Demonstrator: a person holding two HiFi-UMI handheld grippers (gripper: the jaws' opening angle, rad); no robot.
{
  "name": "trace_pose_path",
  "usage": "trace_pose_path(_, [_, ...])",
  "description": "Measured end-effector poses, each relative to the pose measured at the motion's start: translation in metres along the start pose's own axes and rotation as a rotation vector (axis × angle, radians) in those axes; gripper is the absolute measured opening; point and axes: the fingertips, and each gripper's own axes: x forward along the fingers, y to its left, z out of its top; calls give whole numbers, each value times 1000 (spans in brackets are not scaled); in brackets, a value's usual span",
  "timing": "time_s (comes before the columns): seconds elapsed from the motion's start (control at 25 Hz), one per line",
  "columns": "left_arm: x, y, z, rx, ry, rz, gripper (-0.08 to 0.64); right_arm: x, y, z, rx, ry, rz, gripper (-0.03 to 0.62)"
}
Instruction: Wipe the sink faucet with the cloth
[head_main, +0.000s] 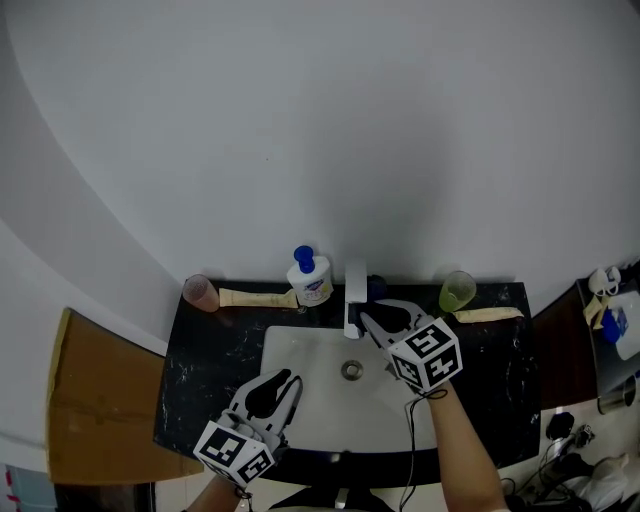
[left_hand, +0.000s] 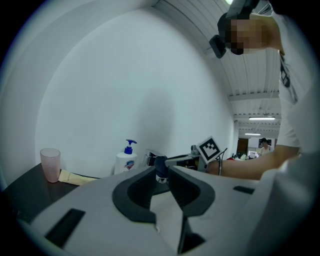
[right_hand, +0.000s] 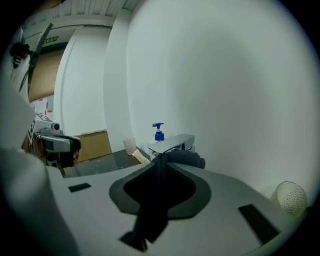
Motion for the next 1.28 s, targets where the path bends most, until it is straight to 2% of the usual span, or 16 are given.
trace_pose_path(0.08, [0, -2, 1, -3, -5, -2, 77, -13, 12, -7, 36, -4, 51, 71])
trace_pose_path(0.16, [-1, -2, 2, -4, -11, -3, 78, -27, 33, -21, 69, -7, 137, 71])
trace_pose_path(0.24, [-2, -1, 1, -5, -10, -3, 77, -33, 57, -48, 52, 44, 210, 71])
trace_pose_path(0.32, [-3, -1, -1, -5, -6, -1, 77, -30, 73, -81, 42, 123, 243, 71])
trace_pose_path(0.44, [-6, -1, -1, -3, -4, 2, 77, -18, 70, -108, 88, 149, 188, 71])
trace_pose_path(0.52, [-8, 0, -1, -1, -3, 5, 77, -11, 64, -103, 119, 112, 150, 71])
trace_pose_path(0.64, [-11, 3, -3, 1, 3, 12, 77, 5, 59, -91, 98, 83, 109, 71])
trace_pose_path(0.72, [-11, 3, -5, 0, 10, 11, 77, 20, 42, -94, 110, 77, 55, 71])
trace_pose_path(0.84, [-9, -3, -5, 3, 11, 0, 77, 30, 5, -92, 187, 15, -3, 71])
trace_pose_path(0.92, [-10, -5, -4, 7, 9, -2, 77, 31, -6, -79, 152, -32, -2, 71])
trace_pose_path(1.0, [-12, -2, -4, 9, 10, 5, 77, 31, -5, -71, 68, -47, 23, 71])
trace_pose_path(1.16, [-17, 5, -3, 7, 12, 19, 77, 11, 25, -72, -123, -28, 95, 71])
trace_pose_path(1.28, [-19, 8, -3, 9, 12, 24, 77, -3, 47, -83, -189, 8, 158, 71])
